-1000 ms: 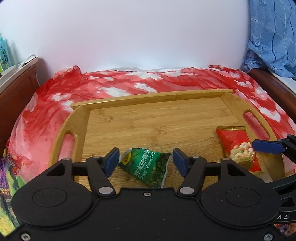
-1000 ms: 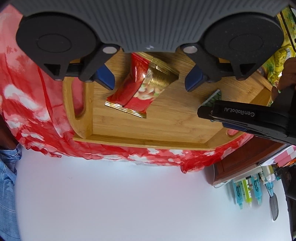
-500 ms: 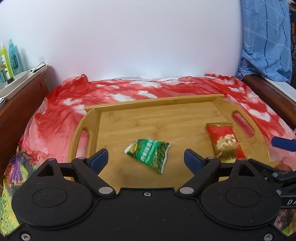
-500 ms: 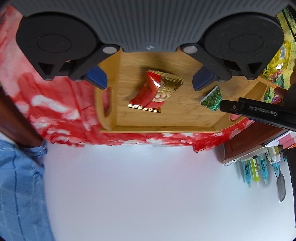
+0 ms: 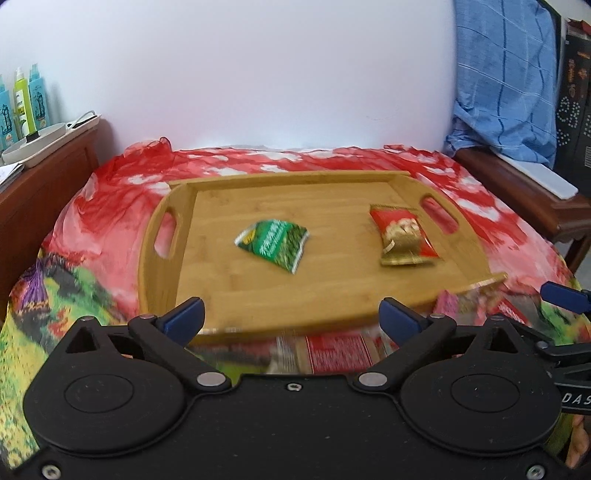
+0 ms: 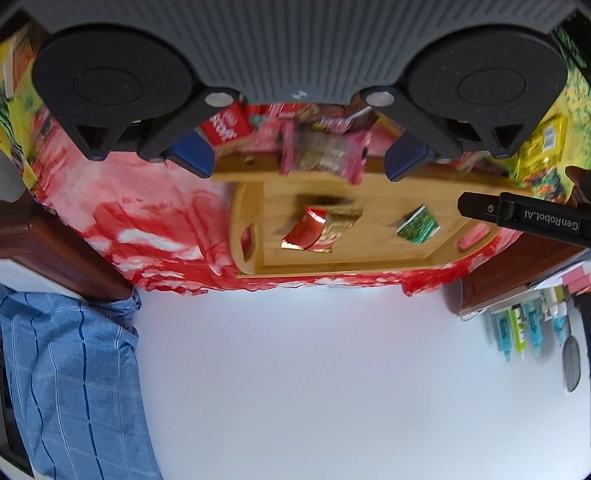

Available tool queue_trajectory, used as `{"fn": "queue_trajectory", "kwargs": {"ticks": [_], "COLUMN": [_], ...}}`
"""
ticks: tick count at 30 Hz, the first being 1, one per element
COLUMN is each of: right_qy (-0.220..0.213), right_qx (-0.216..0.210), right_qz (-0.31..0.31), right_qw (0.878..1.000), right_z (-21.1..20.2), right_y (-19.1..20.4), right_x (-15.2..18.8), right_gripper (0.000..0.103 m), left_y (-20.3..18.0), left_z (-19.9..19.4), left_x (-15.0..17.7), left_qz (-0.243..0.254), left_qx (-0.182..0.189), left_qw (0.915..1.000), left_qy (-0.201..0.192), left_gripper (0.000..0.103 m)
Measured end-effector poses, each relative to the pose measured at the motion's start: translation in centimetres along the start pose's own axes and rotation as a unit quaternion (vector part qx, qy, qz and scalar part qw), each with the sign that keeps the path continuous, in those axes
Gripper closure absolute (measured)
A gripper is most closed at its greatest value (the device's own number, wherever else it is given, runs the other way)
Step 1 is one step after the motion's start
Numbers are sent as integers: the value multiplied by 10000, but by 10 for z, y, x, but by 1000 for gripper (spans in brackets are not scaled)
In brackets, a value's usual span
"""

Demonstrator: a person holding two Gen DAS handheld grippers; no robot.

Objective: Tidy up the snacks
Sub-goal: 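Open both tools to release the bags and pull back, then grasp a gold candy with left tool while right tool grasps a red bar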

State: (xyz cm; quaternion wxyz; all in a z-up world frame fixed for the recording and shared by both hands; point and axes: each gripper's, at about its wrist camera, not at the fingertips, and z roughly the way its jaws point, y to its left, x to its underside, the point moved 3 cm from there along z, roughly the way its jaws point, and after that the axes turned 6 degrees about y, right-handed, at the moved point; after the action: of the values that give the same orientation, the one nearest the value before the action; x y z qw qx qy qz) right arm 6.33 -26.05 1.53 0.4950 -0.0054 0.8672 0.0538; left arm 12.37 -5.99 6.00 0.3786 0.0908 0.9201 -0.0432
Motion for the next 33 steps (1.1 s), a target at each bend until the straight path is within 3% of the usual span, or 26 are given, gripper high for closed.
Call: {"fn": "queue_trajectory", "kwargs": {"ticks": [7, 14, 21, 25, 29, 33], "right_qy": [181, 644, 1045, 1281, 1444, 1477], "right_qx": [-174, -255, -362, -361, -374, -405], "right_qz": [-128, 10, -140, -230, -319, -383], "right_qw": [9996, 9976, 9938, 9908, 9883, 9875], "right_z": [-18, -27, -25, -16, -10, -6], "right_y": [21, 32, 44, 47, 50, 51], "right_x": [17, 33, 43, 46, 49, 50], "right_gripper": [3, 9, 32, 44, 48, 50], "left_y": [2, 3, -13, -20, -22, -24], "left_z": [-20, -34, -41, -40, -40, -37], "left_x": [27, 51, 69, 76, 80, 82], "left_qz": [-37, 15, 496, 667, 645, 628], "left_qx": [185, 242, 349, 481, 766, 928], "left_qw": [9998, 9997, 9981, 9963, 9941, 9924], "left_qy": [38, 53, 108, 257, 410, 514], "left_gripper": [0, 0, 3, 20, 41, 48]}}
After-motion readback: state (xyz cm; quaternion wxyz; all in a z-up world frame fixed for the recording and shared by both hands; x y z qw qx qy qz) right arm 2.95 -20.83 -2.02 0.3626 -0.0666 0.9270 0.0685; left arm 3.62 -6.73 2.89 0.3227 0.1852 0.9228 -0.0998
